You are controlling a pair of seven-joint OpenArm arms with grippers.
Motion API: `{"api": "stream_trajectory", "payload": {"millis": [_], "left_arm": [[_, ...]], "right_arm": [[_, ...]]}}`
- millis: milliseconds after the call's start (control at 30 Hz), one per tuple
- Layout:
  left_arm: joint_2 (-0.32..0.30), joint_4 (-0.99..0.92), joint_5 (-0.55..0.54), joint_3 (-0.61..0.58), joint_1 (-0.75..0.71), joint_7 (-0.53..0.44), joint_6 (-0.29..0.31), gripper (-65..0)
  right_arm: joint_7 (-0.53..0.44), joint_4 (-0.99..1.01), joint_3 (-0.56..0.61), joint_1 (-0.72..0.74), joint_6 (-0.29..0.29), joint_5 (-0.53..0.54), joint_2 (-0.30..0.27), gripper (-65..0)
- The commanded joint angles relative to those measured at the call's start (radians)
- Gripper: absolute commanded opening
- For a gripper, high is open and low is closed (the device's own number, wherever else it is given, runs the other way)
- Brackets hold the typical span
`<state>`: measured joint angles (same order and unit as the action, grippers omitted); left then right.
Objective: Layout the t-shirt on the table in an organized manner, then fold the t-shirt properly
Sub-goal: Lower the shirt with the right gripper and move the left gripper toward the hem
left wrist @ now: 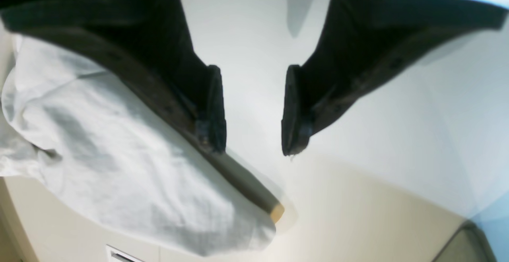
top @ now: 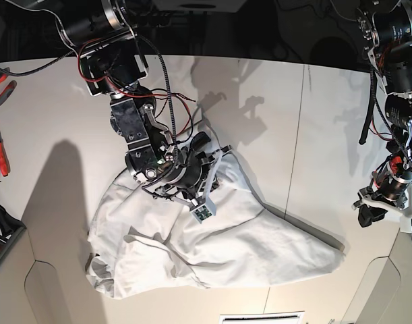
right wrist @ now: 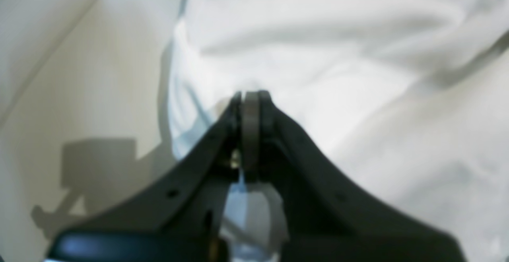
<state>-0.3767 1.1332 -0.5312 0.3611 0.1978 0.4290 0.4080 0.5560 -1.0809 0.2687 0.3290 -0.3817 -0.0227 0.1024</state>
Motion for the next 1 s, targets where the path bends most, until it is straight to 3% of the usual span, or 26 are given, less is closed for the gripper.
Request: {"api": "stream_trajectory", "payload": {"millis": [0,133,267,433,567,733,867,967], "left_arm": [[-0.017,0.015,-0.011,0.005,0.023,-0.021,0.008,-38.3],[-0.017,0.015,-0.011,0.005,0.023,-0.021,0.008,-38.3],[-0.017,0.015,-0.011,0.005,0.023,-0.002,0.008,-38.3],[-0.021,0.015,-0.011,0.005,0.020,0.002,0.008,-38.3],[-0.025,0.015,0.000,0.005,0.017,0.003,0.008,-38.3],[-0.025,0.015,0.063,0.005,0.014,0.004,0.008,-38.1],[-0.025,0.012,0.100,0.005,0.000,0.023,0.008,-29.1],[-0.025,-0.010,0.106,0.005,-0.006,0.014,0.006,-28.6]], "right_arm": [[0.014,-0.019,0.000,0.011,-0.008,0.008,0.008,-65.0],[0.072,-0.019,0.000,-0.022,-0.008,0.055,0.009,-65.0],[0.224,-0.042,0.009,-0.056,-0.031,0.178,0.009,-65.0],[0.342,-0.162,0.011,-0.126,-0.037,0.174,-0.002,-65.0],[0.373,-0.352,0.010,-0.181,-0.021,0.127,-0.057,-65.0],[0.371,-0.611,0.010,-0.214,0.093,0.015,-0.134,-65.0],[0.358,-0.725,0.005,-0.213,0.125,-0.008,-0.143,-65.0],[0.328,-0.720,0.005,-0.214,0.125,-0.003,-0.140,-65.0]]}}
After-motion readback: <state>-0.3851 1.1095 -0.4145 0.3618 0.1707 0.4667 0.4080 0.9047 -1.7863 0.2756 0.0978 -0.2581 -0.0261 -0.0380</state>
